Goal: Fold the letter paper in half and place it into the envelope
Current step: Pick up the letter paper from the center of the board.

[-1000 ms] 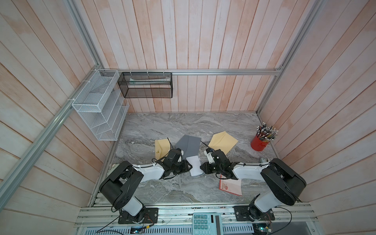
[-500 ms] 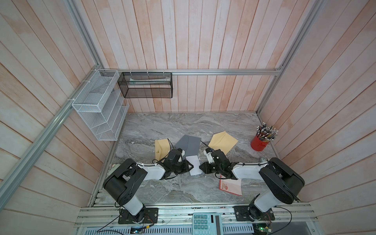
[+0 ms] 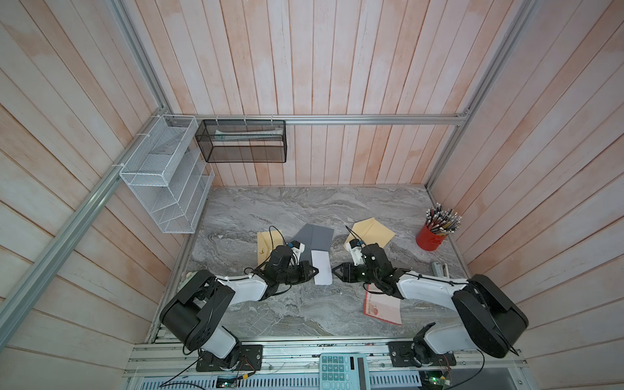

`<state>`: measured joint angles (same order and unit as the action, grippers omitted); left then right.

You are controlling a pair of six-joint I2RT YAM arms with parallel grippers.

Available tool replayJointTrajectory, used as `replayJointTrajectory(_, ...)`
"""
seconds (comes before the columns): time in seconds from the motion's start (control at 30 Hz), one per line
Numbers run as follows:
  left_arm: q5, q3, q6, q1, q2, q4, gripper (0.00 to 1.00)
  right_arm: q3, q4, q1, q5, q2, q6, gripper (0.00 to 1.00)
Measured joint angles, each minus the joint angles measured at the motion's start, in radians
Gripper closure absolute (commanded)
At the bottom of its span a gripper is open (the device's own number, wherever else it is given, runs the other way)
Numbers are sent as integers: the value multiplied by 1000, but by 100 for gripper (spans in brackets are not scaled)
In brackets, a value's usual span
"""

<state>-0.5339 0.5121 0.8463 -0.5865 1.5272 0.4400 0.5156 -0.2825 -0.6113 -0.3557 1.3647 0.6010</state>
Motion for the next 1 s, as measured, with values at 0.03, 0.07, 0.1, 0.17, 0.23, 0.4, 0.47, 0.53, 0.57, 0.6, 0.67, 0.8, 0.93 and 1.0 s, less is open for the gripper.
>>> replayJointTrajectory(0.03,-19,-7,-6,12,-6,13,100,-2,0,17,-8,-38,-1,41)
replayJointTrajectory(0.07,-34,-11,-10,21,-11,25,100,-5,-2,32,-14,-71,-1,40)
replayJointTrajectory(0.1,-52,-15,-14,28,-17,41,100,-8,-4,46,-23,-103,-2,38)
replayJointTrajectory(0.17,-95,-22,-21,40,-30,77,100,-14,-10,68,-44,-152,0,37)
replayJointTrajectory(0.23,-138,-26,-25,51,-42,119,100,-23,-26,80,-69,-180,1,36)
replayJointTrajectory(0.4,-214,-41,-35,65,-58,206,100,-29,-59,84,-144,-177,2,37)
replayJointTrajectory(0.47,-233,-45,-34,66,-58,230,100,-29,-84,84,-172,-163,7,37)
replayJointTrajectory(0.53,-252,-50,-34,66,-58,257,100,-30,-115,84,-201,-141,20,37)
replayJointTrajectory(0.57,-260,-54,-33,66,-58,270,100,-30,-130,84,-213,-132,26,37)
replayJointTrajectory(0.6,-270,-58,-31,67,-58,285,100,-31,-144,84,-226,-122,31,37)
replayJointTrajectory(0.67,-283,-66,-30,67,-58,312,100,-32,-168,83,-245,-111,42,38)
replayJointTrajectory(0.8,-305,-82,-18,67,-65,358,100,-37,-219,80,-273,-101,63,39)
replayJointTrajectory(0.93,-322,-86,-11,67,-76,401,100,-37,-270,66,-303,-79,80,40)
replayJointTrajectory(1.0,-328,-86,-3,67,-76,420,100,-37,-289,50,-311,-70,85,40)
